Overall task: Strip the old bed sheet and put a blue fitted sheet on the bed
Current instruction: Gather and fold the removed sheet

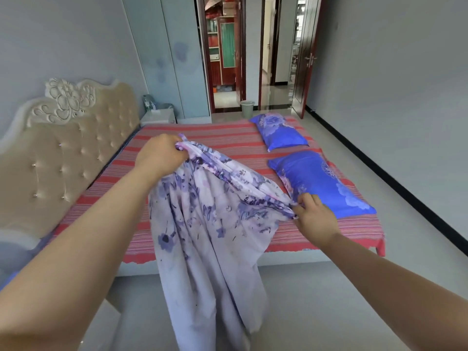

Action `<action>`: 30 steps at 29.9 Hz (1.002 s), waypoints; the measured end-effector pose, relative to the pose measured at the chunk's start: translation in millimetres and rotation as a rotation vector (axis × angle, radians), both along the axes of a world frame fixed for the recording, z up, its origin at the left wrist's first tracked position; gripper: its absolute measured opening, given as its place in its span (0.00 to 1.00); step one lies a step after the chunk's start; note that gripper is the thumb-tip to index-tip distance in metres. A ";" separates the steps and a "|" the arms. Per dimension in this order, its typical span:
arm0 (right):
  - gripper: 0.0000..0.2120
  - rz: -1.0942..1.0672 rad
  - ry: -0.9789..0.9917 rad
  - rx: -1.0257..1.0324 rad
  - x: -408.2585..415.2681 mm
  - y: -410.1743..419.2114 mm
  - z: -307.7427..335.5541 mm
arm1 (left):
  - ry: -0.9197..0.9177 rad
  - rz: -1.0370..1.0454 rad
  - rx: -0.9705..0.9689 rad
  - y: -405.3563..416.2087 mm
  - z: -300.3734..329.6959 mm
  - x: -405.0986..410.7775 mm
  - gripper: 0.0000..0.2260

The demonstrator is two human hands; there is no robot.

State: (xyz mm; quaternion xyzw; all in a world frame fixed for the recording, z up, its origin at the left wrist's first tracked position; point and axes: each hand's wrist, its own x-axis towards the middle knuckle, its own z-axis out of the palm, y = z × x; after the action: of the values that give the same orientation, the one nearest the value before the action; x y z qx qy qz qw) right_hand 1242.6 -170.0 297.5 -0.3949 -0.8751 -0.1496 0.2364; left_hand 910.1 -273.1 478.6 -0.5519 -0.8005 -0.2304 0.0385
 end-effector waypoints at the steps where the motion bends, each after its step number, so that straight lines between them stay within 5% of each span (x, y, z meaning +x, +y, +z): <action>1: 0.05 0.104 0.081 0.100 3.4 2.4 1.2 | -0.003 0.034 0.002 -0.2 -4.0 -5.7 0.15; 6: 0.04 0.660 0.064 0.400 -10.3 -26.0 24.5 | -0.015 0.143 -0.004 3.9 -26.2 -21.2 0.16; 11: 0.09 1.054 -0.206 0.362 -33.5 -68.6 48.7 | -0.009 0.169 -0.048 12.8 -34.0 -17.5 0.12; 15: 0.09 0.643 -0.341 0.437 -35.6 -32.4 86.2 | 0.048 0.225 -0.092 9.8 -43.1 -40.8 0.09; 18: 0.08 0.223 -0.223 0.384 -29.6 4.2 120.8 | 0.088 0.267 -0.090 2.9 -50.4 -56.6 0.11; 22: 0.38 -0.179 -0.264 0.020 -43.4 8.0 140.7 | 0.139 0.232 -0.048 2.9 -50.9 -52.6 0.10; 26: 0.22 -0.302 -0.381 -0.481 -60.6 21.6 151.7 | 0.181 0.212 -0.071 1.7 -47.1 -50.3 0.11; 30: 0.16 -0.265 -0.290 -0.481 -67.3 32.9 164.7 | 0.147 0.213 -0.144 7.0 -38.8 -56.1 0.05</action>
State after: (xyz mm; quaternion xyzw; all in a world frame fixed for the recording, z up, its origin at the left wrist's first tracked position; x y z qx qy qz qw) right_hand 1175.3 -137.1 462.2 -0.5248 -0.8508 -0.0225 -0.0127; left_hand 854.0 -266.0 439.8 -0.4805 -0.8640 -0.1262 0.0816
